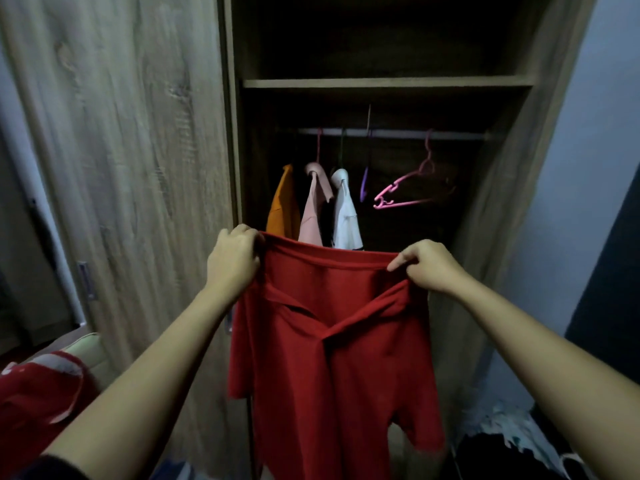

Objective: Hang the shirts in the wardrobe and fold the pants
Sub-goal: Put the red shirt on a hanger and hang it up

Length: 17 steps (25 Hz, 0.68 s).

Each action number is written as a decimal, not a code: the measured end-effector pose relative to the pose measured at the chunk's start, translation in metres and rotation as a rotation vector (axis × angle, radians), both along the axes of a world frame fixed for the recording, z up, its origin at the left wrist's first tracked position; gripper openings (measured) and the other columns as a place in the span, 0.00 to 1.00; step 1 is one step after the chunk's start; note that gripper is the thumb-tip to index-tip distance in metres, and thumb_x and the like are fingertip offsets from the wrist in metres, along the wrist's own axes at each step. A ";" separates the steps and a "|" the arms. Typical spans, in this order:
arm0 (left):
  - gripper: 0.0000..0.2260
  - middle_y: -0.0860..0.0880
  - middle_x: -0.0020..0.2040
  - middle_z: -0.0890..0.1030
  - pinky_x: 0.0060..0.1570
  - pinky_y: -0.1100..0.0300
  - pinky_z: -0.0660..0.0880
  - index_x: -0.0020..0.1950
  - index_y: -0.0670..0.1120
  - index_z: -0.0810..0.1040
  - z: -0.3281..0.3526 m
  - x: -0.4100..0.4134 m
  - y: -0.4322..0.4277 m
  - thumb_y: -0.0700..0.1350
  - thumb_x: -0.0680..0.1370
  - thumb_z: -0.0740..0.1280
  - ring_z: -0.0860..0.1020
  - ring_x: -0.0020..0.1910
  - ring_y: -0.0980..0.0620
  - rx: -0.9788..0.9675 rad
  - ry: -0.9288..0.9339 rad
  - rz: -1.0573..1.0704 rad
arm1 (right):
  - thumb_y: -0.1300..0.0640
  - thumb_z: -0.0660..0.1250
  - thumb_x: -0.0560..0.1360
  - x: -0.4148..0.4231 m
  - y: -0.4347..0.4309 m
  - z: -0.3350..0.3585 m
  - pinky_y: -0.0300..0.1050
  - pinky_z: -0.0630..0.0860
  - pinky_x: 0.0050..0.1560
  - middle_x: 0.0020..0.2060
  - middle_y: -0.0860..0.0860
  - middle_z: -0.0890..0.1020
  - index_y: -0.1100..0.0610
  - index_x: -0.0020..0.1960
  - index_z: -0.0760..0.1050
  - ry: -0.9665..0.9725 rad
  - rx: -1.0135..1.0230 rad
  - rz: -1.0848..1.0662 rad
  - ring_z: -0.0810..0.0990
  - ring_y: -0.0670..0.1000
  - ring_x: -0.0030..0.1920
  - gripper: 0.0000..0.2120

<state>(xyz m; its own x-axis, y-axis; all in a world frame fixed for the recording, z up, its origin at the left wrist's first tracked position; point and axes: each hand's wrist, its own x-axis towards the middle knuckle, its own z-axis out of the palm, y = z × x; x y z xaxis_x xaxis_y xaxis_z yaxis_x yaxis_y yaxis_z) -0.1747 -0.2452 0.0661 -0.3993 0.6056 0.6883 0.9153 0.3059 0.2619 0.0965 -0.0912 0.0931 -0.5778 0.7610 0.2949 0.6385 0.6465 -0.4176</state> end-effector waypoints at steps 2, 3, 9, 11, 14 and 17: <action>0.11 0.39 0.55 0.73 0.47 0.42 0.73 0.55 0.38 0.75 -0.013 0.011 0.012 0.35 0.74 0.61 0.70 0.53 0.37 -0.072 0.056 0.044 | 0.71 0.57 0.65 0.006 0.005 0.002 0.26 0.66 0.22 0.48 0.52 0.84 0.46 0.42 0.83 0.024 0.003 -0.029 0.73 0.45 0.30 0.25; 0.10 0.38 0.54 0.72 0.46 0.41 0.73 0.54 0.36 0.73 -0.021 0.017 0.017 0.35 0.74 0.61 0.70 0.51 0.36 -0.099 0.075 0.043 | 0.71 0.57 0.65 0.008 0.008 0.000 0.26 0.68 0.25 0.48 0.52 0.85 0.47 0.43 0.84 0.034 0.007 -0.046 0.75 0.46 0.31 0.24; 0.10 0.37 0.52 0.76 0.46 0.46 0.73 0.50 0.37 0.78 -0.021 0.018 0.040 0.34 0.69 0.66 0.77 0.47 0.35 -0.187 -0.012 -0.116 | 0.69 0.65 0.68 0.020 0.027 -0.010 0.41 0.77 0.47 0.46 0.54 0.85 0.52 0.46 0.84 0.049 -0.046 -0.143 0.81 0.51 0.37 0.16; 0.07 0.40 0.44 0.82 0.45 0.51 0.77 0.40 0.43 0.82 -0.005 0.007 0.046 0.34 0.68 0.67 0.80 0.44 0.40 -0.098 -0.127 -0.148 | 0.70 0.61 0.67 0.021 0.037 -0.004 0.44 0.78 0.50 0.45 0.54 0.85 0.52 0.46 0.84 0.031 -0.056 -0.210 0.82 0.55 0.44 0.19; 0.09 0.44 0.40 0.84 0.46 0.53 0.79 0.40 0.47 0.84 0.015 0.002 0.061 0.35 0.69 0.66 0.82 0.41 0.45 -0.043 -0.264 -0.191 | 0.70 0.59 0.68 0.015 0.048 0.006 0.41 0.77 0.45 0.43 0.55 0.83 0.54 0.51 0.83 0.022 -0.092 -0.232 0.81 0.54 0.43 0.21; 0.09 0.47 0.41 0.83 0.48 0.53 0.78 0.41 0.53 0.83 0.023 -0.001 0.086 0.41 0.68 0.65 0.81 0.43 0.45 -0.076 -0.271 -0.229 | 0.70 0.57 0.68 -0.001 0.059 0.020 0.38 0.74 0.46 0.55 0.55 0.81 0.57 0.57 0.80 -0.018 -0.056 -0.194 0.80 0.53 0.50 0.22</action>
<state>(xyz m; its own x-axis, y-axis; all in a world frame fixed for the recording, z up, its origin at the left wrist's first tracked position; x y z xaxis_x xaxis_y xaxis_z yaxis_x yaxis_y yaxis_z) -0.1755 -0.1589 0.0895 -0.4087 0.7458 0.5260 0.8630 0.1283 0.4886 0.0950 -0.0325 0.1133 -0.4231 0.8736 0.2403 0.7567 0.4866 -0.4366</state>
